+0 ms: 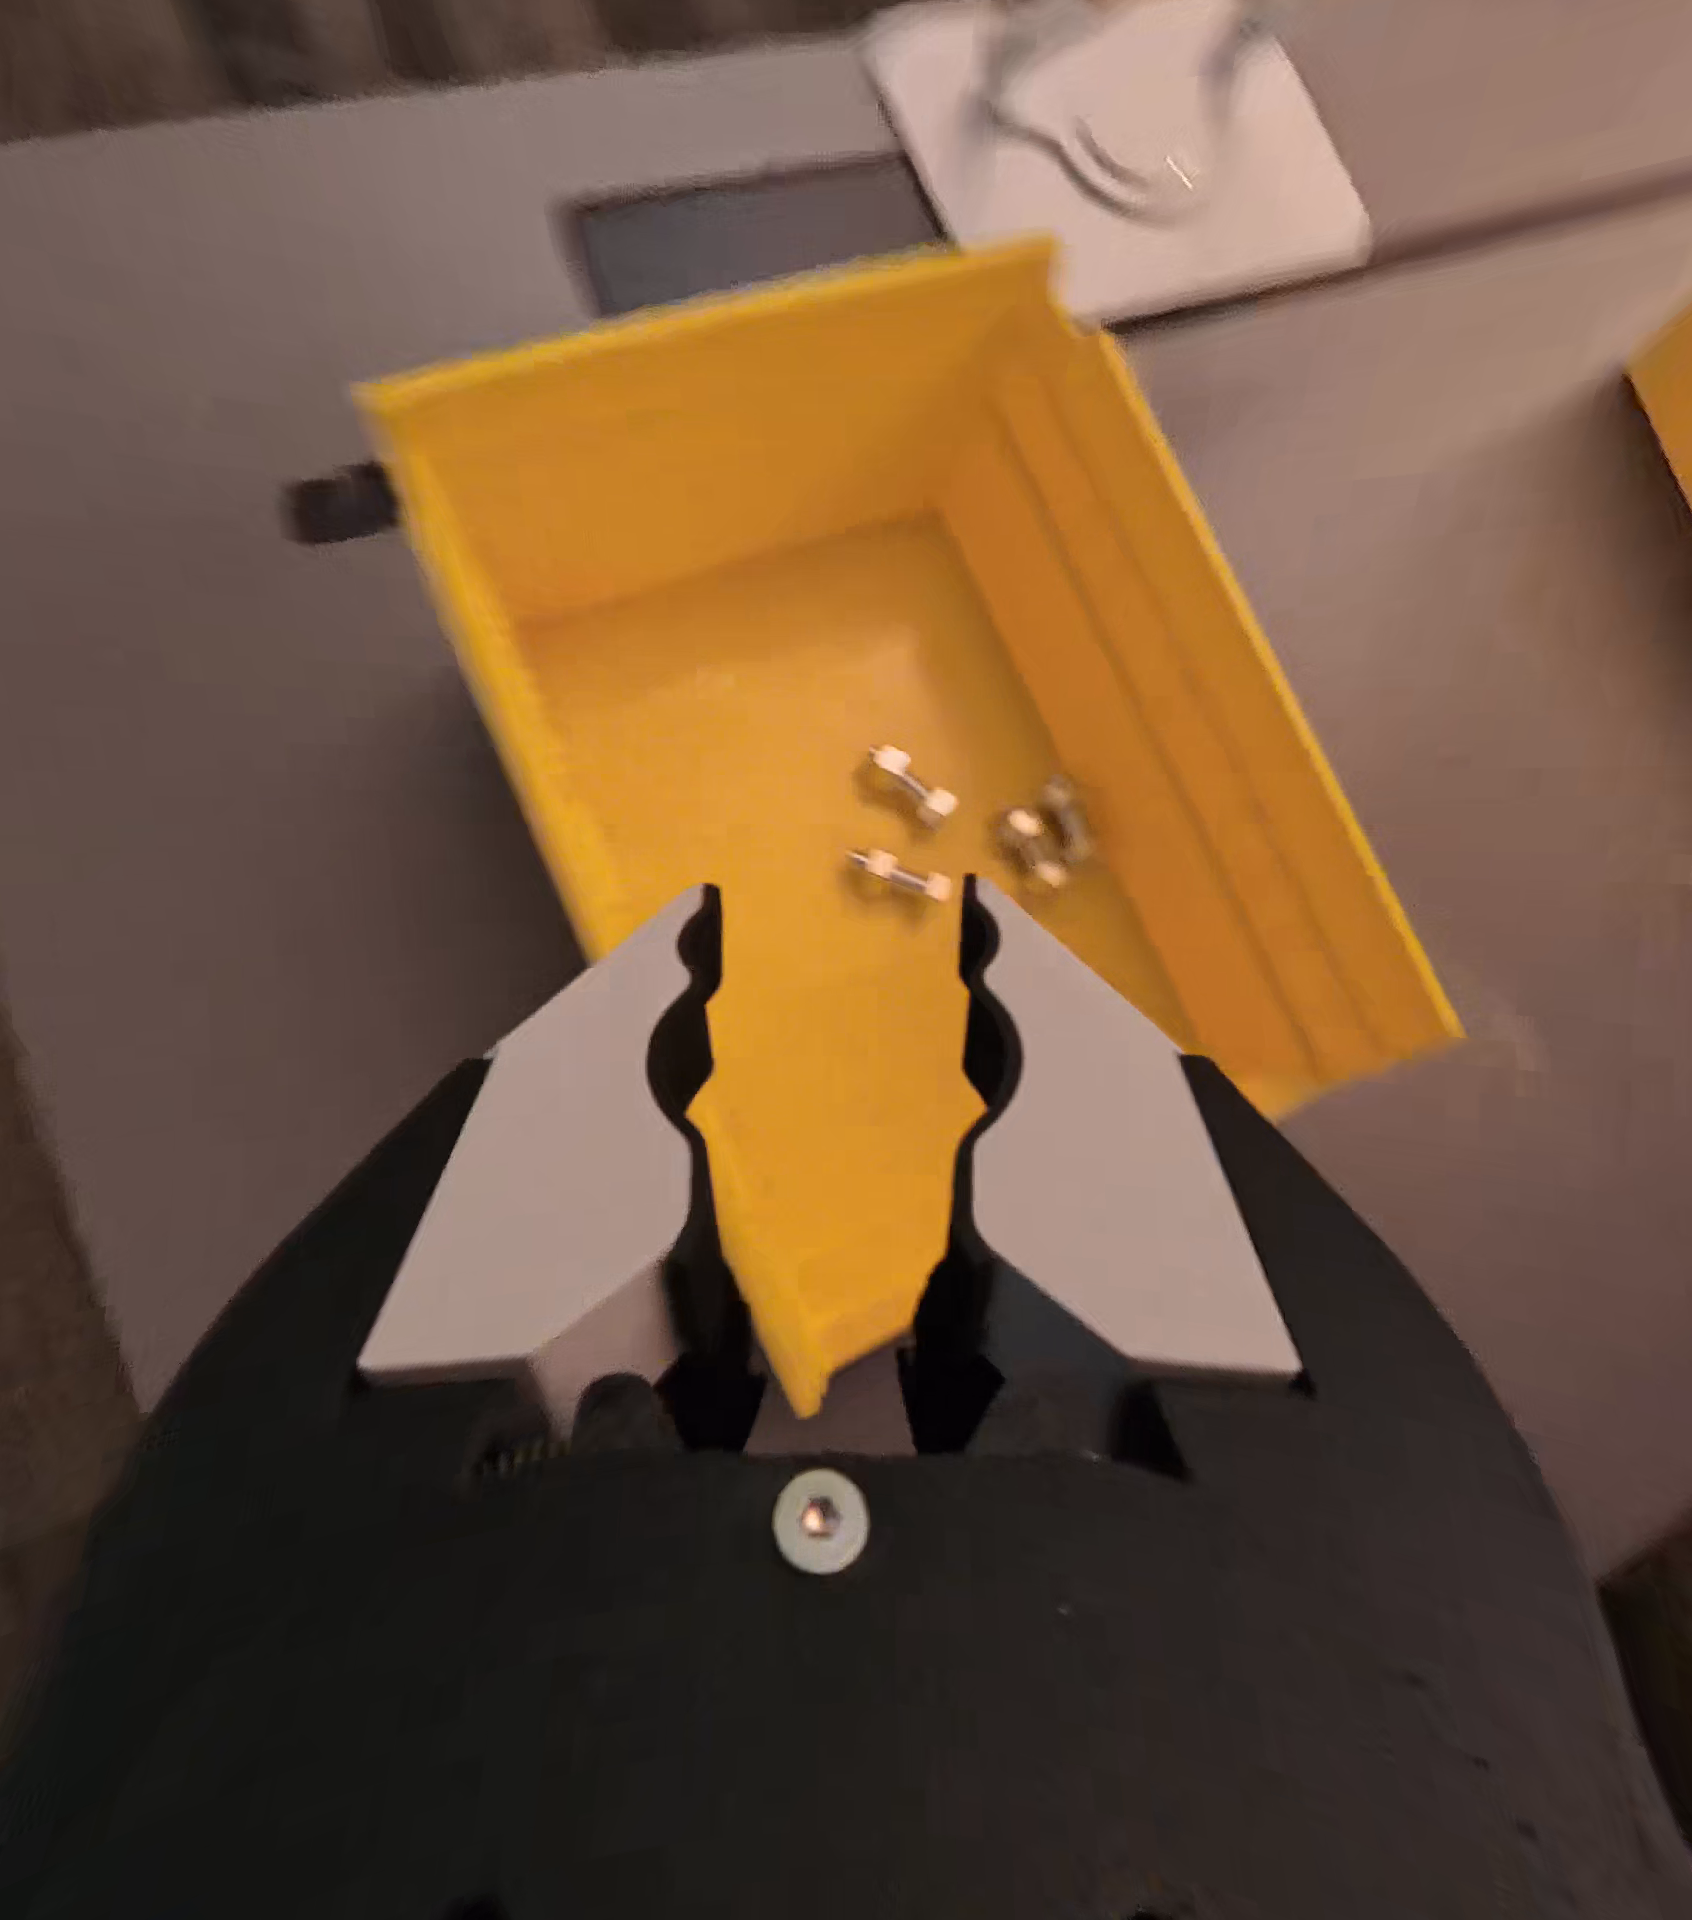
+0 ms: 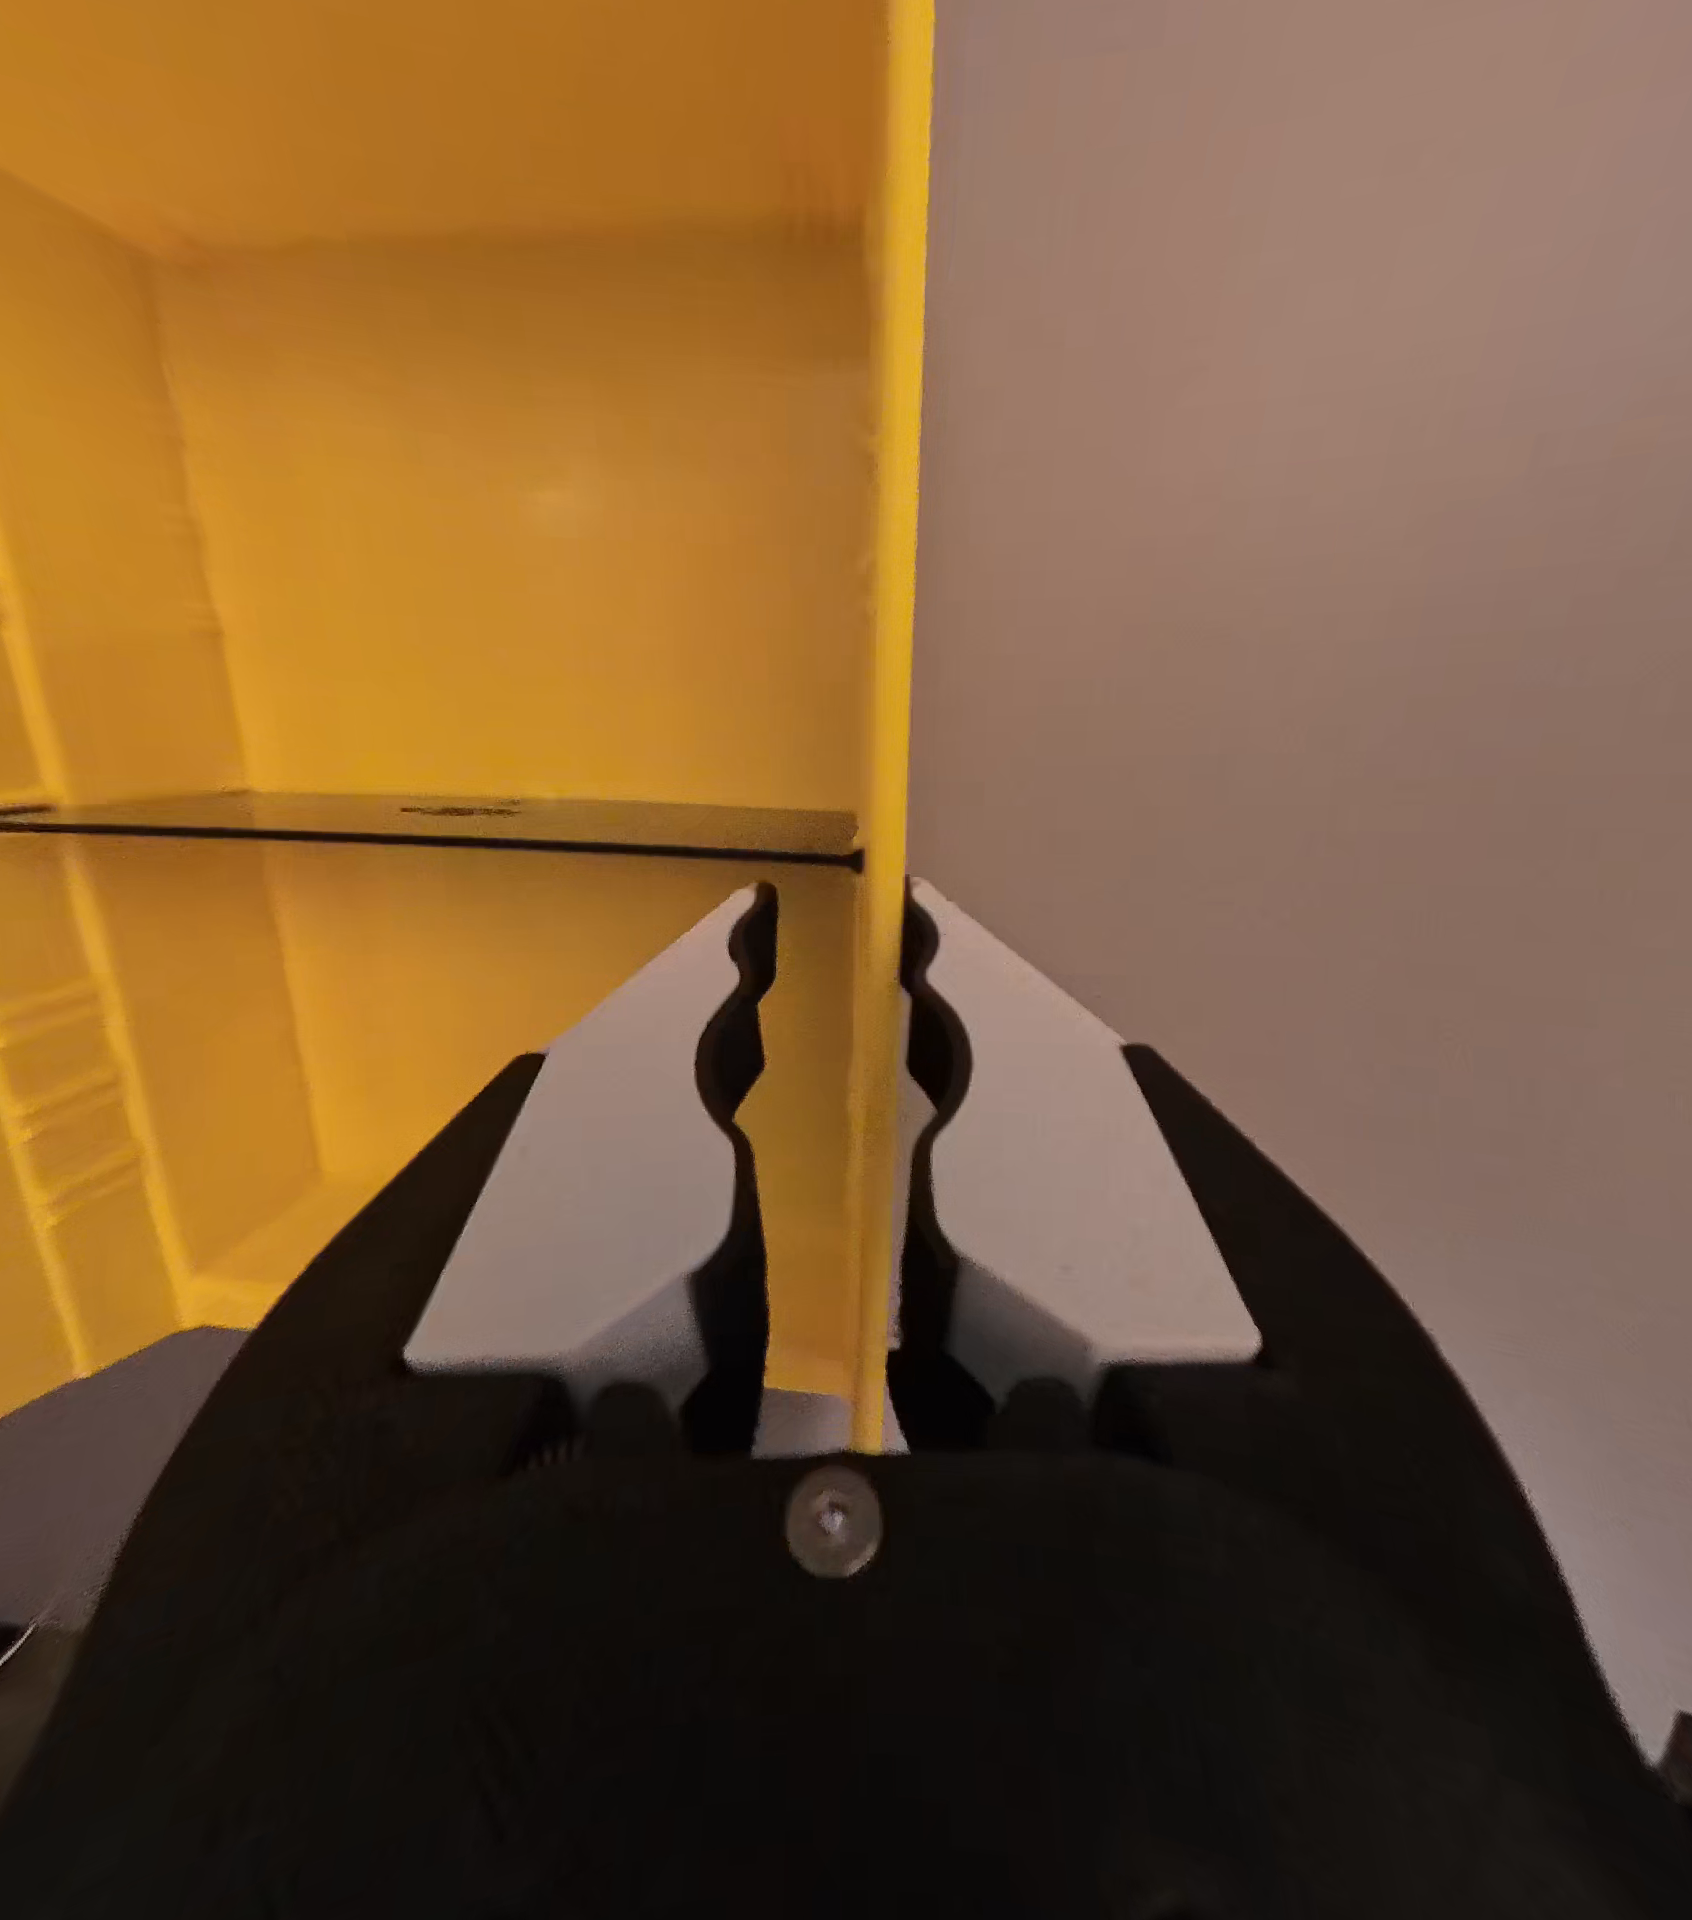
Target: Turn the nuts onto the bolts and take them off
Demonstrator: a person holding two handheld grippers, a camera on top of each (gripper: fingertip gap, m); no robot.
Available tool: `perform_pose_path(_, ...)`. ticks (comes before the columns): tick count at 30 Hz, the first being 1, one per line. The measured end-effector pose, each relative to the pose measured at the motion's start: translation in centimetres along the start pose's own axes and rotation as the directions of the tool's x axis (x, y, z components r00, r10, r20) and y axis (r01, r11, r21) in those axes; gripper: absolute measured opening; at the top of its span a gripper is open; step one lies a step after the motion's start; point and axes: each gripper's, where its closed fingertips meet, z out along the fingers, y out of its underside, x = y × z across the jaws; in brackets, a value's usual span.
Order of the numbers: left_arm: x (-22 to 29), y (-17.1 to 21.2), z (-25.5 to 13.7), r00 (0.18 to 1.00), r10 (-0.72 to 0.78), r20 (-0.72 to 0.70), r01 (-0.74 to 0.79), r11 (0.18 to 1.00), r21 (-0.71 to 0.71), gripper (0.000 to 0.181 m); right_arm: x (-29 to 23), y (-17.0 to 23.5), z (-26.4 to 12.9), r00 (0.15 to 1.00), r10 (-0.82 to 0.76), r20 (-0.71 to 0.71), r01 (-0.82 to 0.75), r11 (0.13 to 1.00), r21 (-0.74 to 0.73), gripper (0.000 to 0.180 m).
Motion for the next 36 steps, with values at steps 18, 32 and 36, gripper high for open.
perform_pose_path(18, 2.0, 7.6, 13.3, 0.957, 0.274, -0.09, -0.274, 0.763, -0.585, 0.08, -21.6, -8.2, -21.0, 0.765, -0.521, -0.378, 0.489, 0.09, 0.868, 0.066)
perform_pose_path(32, 0.8, 6.9, 14.1, 0.928, 0.368, -0.062, -0.334, 0.745, -0.577, 0.037, -22.3, -7.8, -16.9, 0.691, -0.594, -0.412, 0.596, 0.145, 0.79, 0.057)
perform_pose_path(36, 2.2, 3.3, 11.6, 0.921, 0.389, -0.017, -0.355, 0.821, -0.448, 0.038, -25.4, -6.8, -16.4, 0.691, -0.659, -0.298, 0.508, 0.148, 0.849, 0.055)
